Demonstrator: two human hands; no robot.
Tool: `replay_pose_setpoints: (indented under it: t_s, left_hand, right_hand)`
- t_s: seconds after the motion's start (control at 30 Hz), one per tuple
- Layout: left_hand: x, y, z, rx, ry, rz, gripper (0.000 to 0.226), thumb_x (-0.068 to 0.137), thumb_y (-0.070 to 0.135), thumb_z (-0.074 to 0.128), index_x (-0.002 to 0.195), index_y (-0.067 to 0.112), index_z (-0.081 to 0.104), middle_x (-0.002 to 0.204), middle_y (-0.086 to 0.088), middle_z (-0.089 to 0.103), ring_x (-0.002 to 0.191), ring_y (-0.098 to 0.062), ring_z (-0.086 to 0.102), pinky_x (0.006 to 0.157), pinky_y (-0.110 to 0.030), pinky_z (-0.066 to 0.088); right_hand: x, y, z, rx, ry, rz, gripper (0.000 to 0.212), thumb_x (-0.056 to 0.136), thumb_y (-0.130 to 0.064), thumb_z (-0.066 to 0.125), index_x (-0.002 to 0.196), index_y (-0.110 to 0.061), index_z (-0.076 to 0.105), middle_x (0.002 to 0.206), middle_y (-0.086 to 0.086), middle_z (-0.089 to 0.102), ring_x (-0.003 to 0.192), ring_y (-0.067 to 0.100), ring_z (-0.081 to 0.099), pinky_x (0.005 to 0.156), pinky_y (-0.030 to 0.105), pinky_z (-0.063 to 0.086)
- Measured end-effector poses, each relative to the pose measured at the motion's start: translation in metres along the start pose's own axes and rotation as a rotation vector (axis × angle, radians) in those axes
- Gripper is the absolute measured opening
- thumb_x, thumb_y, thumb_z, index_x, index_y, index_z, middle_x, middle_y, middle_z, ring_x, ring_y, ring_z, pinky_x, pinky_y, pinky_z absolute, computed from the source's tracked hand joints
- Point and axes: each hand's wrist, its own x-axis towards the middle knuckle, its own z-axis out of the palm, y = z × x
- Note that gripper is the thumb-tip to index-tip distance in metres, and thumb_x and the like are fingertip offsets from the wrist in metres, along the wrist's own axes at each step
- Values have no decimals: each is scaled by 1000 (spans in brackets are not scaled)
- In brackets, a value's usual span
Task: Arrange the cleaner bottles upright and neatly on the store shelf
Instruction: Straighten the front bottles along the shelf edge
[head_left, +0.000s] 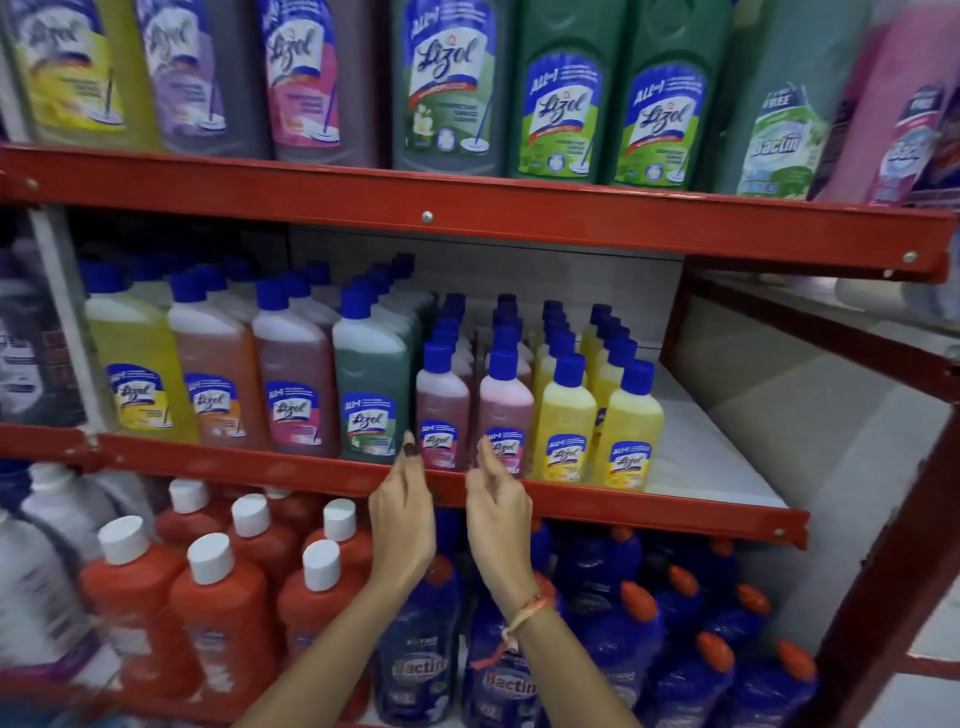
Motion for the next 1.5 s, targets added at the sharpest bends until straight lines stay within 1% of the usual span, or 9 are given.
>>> replay_pose_setpoints:
  t_s: [0.23, 0.37, 0.77, 0.9, 0.97, 1.1, 1.2, 1.3, 1.5]
  left_hand:
    - [12, 7, -2, 36, -65, -47, 43, 100, 32, 27, 110, 8, 62, 120, -18, 64, 118, -34, 53, 85, -29, 33]
    - [18, 1, -5, -29, -114, -79, 49, 95, 37, 26, 117, 9, 61, 127, -17, 62, 124, -31, 53, 106, -40, 37]
    - [22, 1, -10, -67, -172, -125, 81, 68, 62, 21, 120, 12, 59, 131, -13, 60, 127, -29, 51, 112, -47, 33]
    - [28, 2, -13, -104, -216, -161, 34, 83, 53, 29, 79, 36, 58, 100, 9, 64, 100, -12, 58, 92, -29, 43]
    - [31, 0, -17, -133, -219, -137, 29, 93, 41, 32, 79, 40, 57, 97, 11, 63, 92, -5, 59, 83, -21, 43]
    - [39, -11, -41, -242, -50, 6, 41, 95, 25, 30, 111, 16, 67, 117, -3, 69, 110, -12, 64, 101, -31, 46]
    - [51, -17, -64, -221, 119, 96, 50, 91, 40, 29, 118, 17, 64, 120, -1, 68, 115, -11, 62, 101, -30, 44]
    - [61, -23, -77, -136, 87, 32, 48, 95, 42, 31, 119, 15, 63, 116, -6, 70, 114, -18, 61, 93, -31, 43]
    - [66, -24, -85, -101, -56, -5, 41, 97, 32, 36, 100, 8, 69, 113, -18, 70, 111, -30, 60, 86, -32, 40]
  right_hand:
    - [1, -8, 14, -23, -51, 79, 46, 95, -17, 41, 141, -16, 43, 128, -4, 59, 100, 3, 53, 70, 0, 37]
    - [5, -12, 17, -41, -31, 101, 46, 95, -19, 39, 140, -14, 44, 132, 4, 60, 100, 10, 56, 86, 24, 44]
    - [4, -11, 21, -63, 11, 110, 41, 95, -24, 40, 132, -15, 56, 127, 3, 64, 82, 10, 59, 68, 23, 46]
    - [0, -15, 19, -54, 15, 123, 40, 96, -23, 41, 134, -18, 52, 111, 6, 71, 101, 15, 63, 83, 34, 51]
    - [-1, -15, 22, -51, 71, 89, 39, 96, -22, 42, 132, -17, 56, 94, -2, 72, 85, 7, 64, 75, 32, 52]
    - [-1, -14, 43, 52, 224, 37, 38, 91, -14, 45, 124, -19, 63, 86, 13, 75, 45, 7, 38, 50, 32, 39]
    - [-3, -19, 65, 57, 140, 34, 38, 91, -13, 46, 124, -22, 63, 61, -2, 64, 40, 8, 43, 49, 27, 37]
    - [2, -24, 84, 37, 93, 62, 40, 91, -11, 46, 128, -14, 59, 98, -5, 74, 88, 7, 64, 68, 19, 45]
    - [6, -22, 110, -33, 173, 86, 40, 91, -19, 45, 127, -14, 60, 131, -1, 62, 103, 12, 60, 94, 29, 47]
